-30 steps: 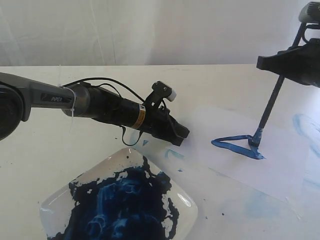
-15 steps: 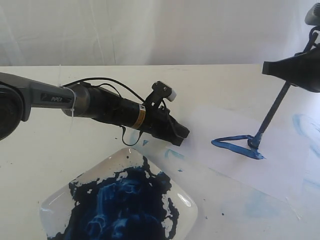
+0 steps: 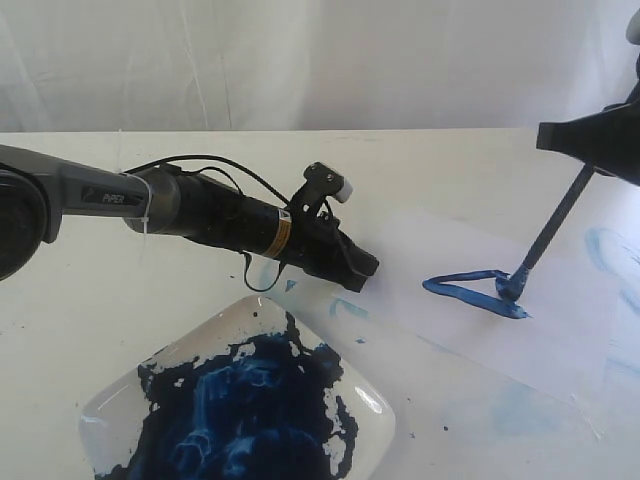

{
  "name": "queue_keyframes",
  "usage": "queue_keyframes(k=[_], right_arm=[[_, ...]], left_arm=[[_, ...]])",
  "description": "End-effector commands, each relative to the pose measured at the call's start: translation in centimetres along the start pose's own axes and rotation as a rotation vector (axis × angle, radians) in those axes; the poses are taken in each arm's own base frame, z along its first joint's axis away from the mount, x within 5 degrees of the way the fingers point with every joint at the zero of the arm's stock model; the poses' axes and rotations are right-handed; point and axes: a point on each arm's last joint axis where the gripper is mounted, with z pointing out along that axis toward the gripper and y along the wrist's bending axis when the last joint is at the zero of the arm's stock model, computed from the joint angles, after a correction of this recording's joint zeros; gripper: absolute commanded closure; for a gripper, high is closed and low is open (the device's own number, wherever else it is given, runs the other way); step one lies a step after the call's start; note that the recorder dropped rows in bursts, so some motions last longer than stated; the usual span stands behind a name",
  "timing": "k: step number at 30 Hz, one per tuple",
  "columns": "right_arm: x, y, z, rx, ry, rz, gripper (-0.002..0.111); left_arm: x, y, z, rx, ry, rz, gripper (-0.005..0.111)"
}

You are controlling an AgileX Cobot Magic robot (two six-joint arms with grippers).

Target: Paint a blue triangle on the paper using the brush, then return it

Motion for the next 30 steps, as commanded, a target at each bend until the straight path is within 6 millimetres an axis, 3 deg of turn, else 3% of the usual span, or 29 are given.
queue_keyframes(k=[1, 10, 18, 26, 30], right_arm=[[0.0, -0.2, -0.6, 0.007, 0.008, 0.003, 0.108], [-0.5, -0.1, -1.8, 0.003, -0.022, 0.003, 0.108], [-1.7, 0.0, -2.1, -0.011, -0.15, 0.001, 0.108], [-4.1, 0.3, -2.6, -0.008, -0.158, -0.041, 0.108], [-5.6, 0.5, -2.5, 0.004, -0.052, -0.127, 0.108]], left_arm=[[0.1, 0.3, -0.1, -0.017, 0.01, 0.011, 0.107], [0.1, 0.3, -0.1, -0.017, 0.01, 0.011, 0.107], [0.1, 0.3, -0.1, -0.017, 0.01, 0.011, 0.107], [0.1, 0.3, -0.1, -0.017, 0.01, 0.011, 0.107], [0.1, 0.3, -0.1, -0.017, 0.01, 0.011, 0.107]])
